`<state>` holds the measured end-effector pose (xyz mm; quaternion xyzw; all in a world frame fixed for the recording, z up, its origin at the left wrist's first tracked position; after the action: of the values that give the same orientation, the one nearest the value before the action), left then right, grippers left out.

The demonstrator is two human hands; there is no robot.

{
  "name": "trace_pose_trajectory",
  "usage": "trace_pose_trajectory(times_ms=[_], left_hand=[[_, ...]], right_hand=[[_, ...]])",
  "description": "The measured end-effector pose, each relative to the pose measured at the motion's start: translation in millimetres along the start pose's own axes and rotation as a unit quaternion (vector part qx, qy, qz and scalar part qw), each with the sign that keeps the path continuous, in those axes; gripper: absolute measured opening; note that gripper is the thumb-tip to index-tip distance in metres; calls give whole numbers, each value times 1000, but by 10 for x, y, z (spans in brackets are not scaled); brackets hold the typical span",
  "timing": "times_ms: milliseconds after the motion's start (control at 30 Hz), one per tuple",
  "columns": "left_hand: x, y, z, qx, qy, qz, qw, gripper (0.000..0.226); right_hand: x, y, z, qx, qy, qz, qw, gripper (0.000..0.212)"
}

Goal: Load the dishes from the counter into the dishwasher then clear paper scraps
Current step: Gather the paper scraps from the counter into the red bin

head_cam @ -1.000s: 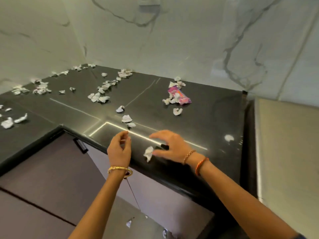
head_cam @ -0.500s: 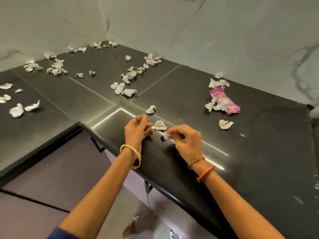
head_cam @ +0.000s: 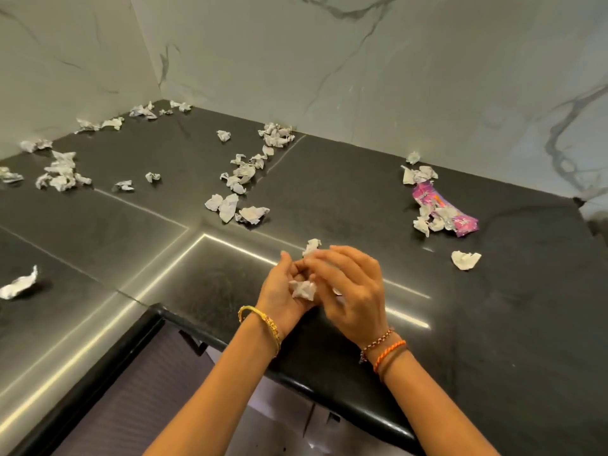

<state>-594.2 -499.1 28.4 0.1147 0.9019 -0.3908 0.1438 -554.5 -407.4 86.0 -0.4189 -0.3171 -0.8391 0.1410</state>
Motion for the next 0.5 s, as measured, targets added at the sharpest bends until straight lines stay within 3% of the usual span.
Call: trace_pose_trajectory(times_ms=[100, 233, 333, 500], left_hand=[[80, -55, 22, -20, -55, -49, 997, 42], [209, -237, 81, -84, -115, -166, 976, 40], [278, -290, 91, -66, -144, -181, 971, 41], [316, -283, 86, -48, -169, -169, 970, 39]], right_hand=[[57, -266, 92, 37, 7, -157, 987, 20], [15, -478, -80, 45, 179, -278, 943, 25], [-54, -493, -208, -24, 274, -250, 928, 19], [-56, -504, -212, -66, 259, -204, 942, 19]])
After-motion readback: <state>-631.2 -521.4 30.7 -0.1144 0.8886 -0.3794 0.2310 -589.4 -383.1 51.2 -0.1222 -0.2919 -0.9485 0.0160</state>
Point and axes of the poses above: each hand's wrist, its own x-axis towards the middle knuckle, its own z-axis out of the back of the hand, y = z × x, the point moved 6 cm from there along x, towards the middle knuckle, and after that the axes turned 13 degrees about -z, right-handed, at the moved point
